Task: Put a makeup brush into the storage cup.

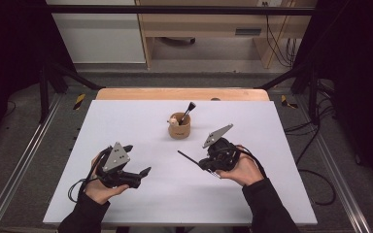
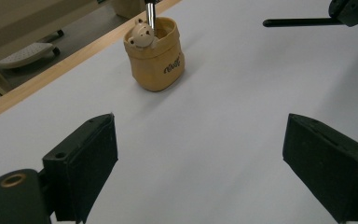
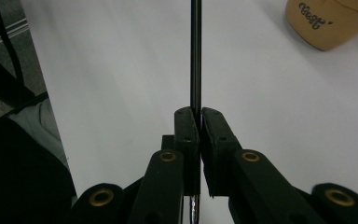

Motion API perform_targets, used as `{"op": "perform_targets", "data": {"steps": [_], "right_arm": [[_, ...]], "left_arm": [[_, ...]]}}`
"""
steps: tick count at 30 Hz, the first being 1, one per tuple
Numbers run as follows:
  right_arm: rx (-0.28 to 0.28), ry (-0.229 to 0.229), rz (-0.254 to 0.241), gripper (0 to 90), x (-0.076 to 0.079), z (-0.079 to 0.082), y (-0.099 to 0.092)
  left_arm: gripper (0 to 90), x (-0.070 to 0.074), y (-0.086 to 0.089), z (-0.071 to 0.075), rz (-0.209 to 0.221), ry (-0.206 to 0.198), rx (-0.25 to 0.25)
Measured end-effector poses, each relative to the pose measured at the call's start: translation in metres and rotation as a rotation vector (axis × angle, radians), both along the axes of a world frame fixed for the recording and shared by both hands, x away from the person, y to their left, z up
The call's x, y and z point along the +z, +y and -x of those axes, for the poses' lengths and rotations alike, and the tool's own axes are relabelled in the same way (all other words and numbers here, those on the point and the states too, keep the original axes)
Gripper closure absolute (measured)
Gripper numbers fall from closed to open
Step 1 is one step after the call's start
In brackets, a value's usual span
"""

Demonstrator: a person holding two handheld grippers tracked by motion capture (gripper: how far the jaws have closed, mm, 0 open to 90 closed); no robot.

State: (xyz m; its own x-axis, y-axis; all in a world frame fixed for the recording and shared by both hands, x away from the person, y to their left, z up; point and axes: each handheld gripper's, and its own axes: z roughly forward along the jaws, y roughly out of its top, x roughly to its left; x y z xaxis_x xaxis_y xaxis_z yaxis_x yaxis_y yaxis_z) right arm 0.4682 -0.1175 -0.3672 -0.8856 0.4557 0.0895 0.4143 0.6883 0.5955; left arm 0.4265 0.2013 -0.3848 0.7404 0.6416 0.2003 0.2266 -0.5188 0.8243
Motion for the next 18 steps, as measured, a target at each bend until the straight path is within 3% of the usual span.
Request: {"op": "perform_targets", "data": {"steps": [18], "right_arm": [[0.066, 0.043, 0.017, 85.8, 0.002, 0.003, 0.011]], "left_arm": [[10.0, 0.013, -0.041, 0.003, -0.199, -0.047, -0.120]]}}
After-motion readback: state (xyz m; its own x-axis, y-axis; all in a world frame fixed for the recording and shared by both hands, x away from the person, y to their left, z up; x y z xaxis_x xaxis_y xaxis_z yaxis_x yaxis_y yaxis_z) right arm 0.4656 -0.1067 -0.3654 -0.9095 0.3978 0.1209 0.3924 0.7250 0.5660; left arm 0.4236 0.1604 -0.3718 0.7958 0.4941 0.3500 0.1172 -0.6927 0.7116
